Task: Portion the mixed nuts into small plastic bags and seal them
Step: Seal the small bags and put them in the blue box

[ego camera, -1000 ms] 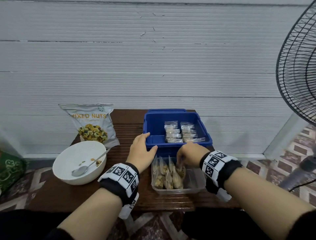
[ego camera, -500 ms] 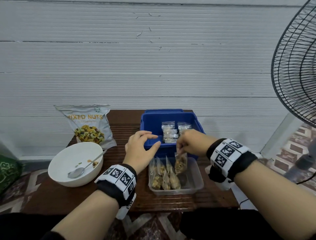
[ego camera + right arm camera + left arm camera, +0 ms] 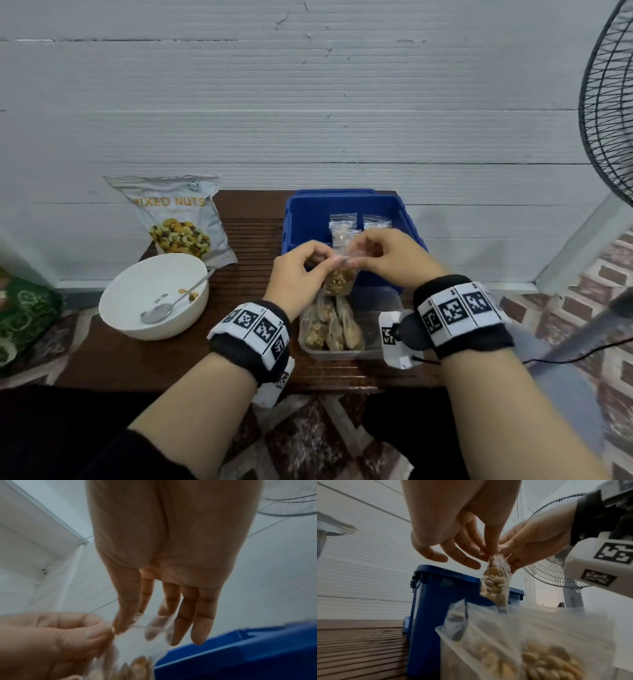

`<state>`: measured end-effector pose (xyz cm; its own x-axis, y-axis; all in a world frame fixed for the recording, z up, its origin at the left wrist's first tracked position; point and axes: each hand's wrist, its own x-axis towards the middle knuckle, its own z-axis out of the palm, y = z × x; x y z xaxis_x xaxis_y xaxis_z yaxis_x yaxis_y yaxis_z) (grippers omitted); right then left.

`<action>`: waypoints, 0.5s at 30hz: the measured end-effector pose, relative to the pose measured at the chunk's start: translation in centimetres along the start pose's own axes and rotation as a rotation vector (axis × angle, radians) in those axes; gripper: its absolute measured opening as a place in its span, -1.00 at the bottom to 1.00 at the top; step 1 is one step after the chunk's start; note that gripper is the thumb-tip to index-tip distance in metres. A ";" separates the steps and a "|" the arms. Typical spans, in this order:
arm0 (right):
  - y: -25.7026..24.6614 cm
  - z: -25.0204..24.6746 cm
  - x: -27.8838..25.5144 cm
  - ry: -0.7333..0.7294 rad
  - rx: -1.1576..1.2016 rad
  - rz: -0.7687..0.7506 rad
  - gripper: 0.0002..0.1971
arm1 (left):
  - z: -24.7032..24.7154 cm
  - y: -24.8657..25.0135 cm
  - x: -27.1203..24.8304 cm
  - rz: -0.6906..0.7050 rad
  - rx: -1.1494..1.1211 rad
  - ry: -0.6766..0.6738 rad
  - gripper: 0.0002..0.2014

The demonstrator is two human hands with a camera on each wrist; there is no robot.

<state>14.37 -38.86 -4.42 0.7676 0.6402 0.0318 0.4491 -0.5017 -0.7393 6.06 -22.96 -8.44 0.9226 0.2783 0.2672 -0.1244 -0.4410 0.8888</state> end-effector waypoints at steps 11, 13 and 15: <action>2.2 0.1 -0.2 0.131 0.188 0.061 -0.79 | 1.5 -1.0 0.0 0.010 -0.071 0.143 -0.87; 2.2 -0.1 -0.1 0.158 0.234 0.043 -0.74 | 1.5 -0.9 0.2 0.039 -0.041 0.152 -0.86; 2.2 -0.3 0.0 0.173 0.256 0.023 -0.74 | 1.2 -0.8 0.6 0.040 -0.027 0.147 -0.87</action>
<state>15.55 -40.16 -5.83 0.8525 0.5110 0.1106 0.3175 -0.3379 -0.8860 7.15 -23.50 -9.49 0.8533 0.3837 0.3529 -0.1722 -0.4315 0.8855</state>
